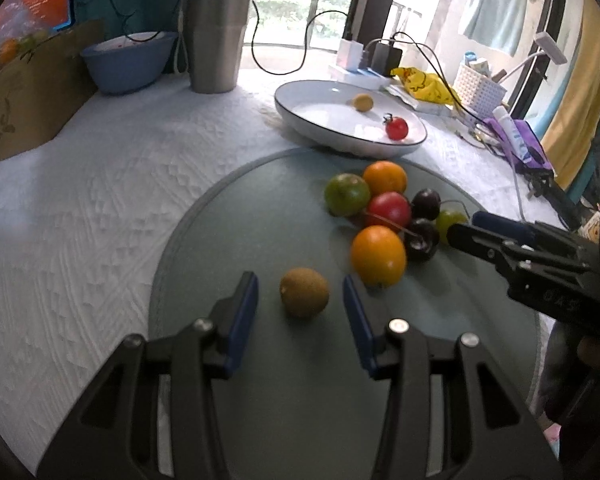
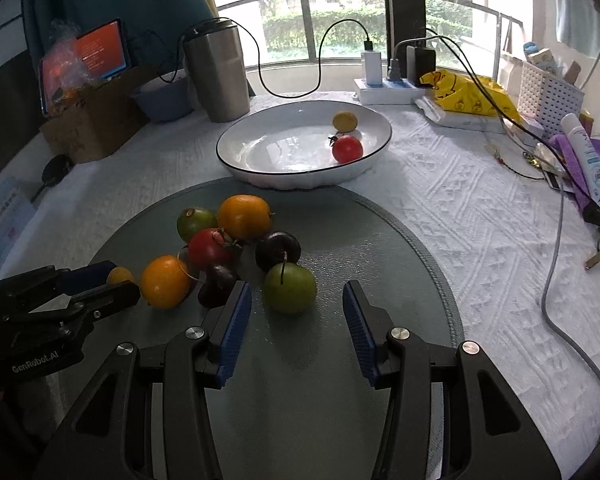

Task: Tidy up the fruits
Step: 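Move both tools back over the fruits on the grey mat, then grasp the green tomato with the right tool while the left tool grasps the brown kiwi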

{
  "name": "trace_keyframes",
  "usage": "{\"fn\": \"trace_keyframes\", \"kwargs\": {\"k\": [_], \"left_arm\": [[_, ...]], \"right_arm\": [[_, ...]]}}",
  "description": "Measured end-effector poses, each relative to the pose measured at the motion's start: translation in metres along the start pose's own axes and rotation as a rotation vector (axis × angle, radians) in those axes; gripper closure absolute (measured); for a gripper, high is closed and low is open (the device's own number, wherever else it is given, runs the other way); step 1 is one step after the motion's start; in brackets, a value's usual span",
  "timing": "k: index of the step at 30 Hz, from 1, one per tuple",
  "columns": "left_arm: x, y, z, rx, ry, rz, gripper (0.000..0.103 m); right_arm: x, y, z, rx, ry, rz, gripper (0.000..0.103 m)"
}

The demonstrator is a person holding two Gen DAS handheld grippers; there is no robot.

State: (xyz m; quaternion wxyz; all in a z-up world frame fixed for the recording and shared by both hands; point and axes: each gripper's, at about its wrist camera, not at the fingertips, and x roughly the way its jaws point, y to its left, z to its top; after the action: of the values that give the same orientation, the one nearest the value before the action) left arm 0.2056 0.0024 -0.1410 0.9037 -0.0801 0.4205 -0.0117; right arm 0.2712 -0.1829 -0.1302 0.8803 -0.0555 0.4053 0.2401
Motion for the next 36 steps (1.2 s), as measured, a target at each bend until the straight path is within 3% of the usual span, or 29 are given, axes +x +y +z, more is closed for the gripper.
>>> {"fn": "trace_keyframes", "kwargs": {"k": [8,13,15,17,23,36], "left_arm": [[0.003,-0.005,0.001,0.038,-0.004,0.023,0.057],[0.004,-0.007,0.000,0.054,-0.008,0.040,0.058],[0.004,-0.007,0.000,0.052,-0.012,0.028,0.059],[0.004,-0.006,0.000,0.046,-0.013,0.025,0.068],[0.001,-0.007,-0.002,0.045,-0.012,0.012,0.075],[-0.018,-0.011,-0.007,0.031,-0.047,-0.012,0.076]], "right_arm": [[0.010,0.002,0.003,-0.004,0.022,0.010,0.053],[0.013,0.005,0.003,-0.023,0.032,0.015,0.072],[0.013,0.005,0.004,-0.026,0.032,0.011,0.073],[0.013,0.004,0.004,-0.020,0.031,0.017,0.073],[0.009,0.006,0.002,-0.016,0.025,0.023,0.073],[-0.014,0.009,-0.003,-0.015,-0.019,0.021,0.073]]}}
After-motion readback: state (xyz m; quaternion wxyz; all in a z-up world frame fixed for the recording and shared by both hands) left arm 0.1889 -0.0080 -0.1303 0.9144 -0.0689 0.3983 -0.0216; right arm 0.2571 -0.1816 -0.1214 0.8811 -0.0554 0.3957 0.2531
